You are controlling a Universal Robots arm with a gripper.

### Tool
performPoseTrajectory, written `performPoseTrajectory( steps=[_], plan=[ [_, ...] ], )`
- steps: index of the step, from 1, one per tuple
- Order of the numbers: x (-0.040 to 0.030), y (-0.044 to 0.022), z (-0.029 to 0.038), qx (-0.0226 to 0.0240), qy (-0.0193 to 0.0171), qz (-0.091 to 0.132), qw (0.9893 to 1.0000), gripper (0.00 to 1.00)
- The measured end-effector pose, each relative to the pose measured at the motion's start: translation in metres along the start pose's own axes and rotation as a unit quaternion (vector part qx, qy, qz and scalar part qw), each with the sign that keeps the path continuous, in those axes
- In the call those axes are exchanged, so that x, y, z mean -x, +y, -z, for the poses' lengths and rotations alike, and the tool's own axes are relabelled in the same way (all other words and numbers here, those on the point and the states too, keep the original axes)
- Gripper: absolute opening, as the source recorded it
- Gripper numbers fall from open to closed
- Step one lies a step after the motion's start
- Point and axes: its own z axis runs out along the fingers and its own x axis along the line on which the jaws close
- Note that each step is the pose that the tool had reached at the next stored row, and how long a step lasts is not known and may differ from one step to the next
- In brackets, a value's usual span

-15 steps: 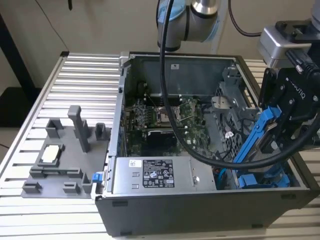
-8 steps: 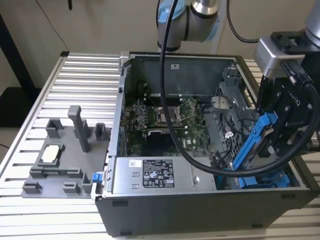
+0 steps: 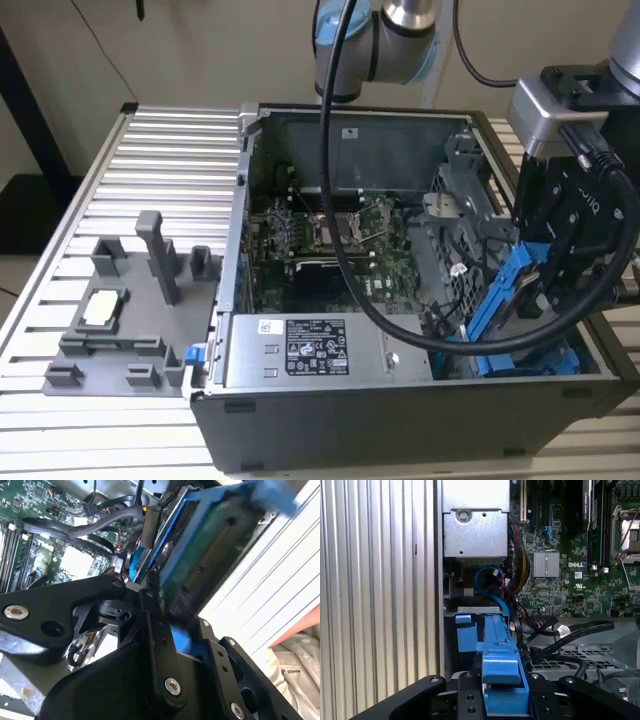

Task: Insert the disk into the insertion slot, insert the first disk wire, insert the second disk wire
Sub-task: 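Insert the disk into the insertion slot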

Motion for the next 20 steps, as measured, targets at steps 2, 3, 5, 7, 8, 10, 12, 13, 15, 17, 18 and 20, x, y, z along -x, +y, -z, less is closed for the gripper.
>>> performPoseTrajectory(
  steps=[2,3,5,7,8,10,12,13,15,17,18,20],
  plan=[
    [0.0,0.0,0.0,0.0,0.0,0.0,1.0,0.41],
    [0.0,0.0001,0.0,0.0,0.0,0.0,1.0,0.41],
    [-0.0001,0.0001,-0.0001,0.0,-0.0014,0.0,1.0,0.41],
    [0.0,0.0001,-0.0001,0.0001,-0.0046,0.0,1.0,0.41],
    [0.0,0.0001,0.0,0.0001,-0.0052,0.0,1.0,0.41],
    [0.0001,0.0002,-0.0001,0.0002,-0.0054,0.0,1.0,0.38],
    [0.0,0.0002,-0.0001,0.0001,-0.0054,0.0,1.0,0.33],
    [0.0,0.0001,0.0,0.0001,-0.0054,0.0,1.0,0.32],
    [0.0,0.0001,-0.0001,0.0001,-0.0054,0.0,1.0,0.32],
    [-0.0001,0.0002,0.0,0.0001,-0.0053,0.0,1.0,0.32],
    [-0.0002,0.0004,0.0,0.0001,-0.0053,0.0,1.0,0.32],
    [-0.0003,0.0012,0.0001,0.0001,-0.0052,0.0,1.0,0.33]
  ],
)
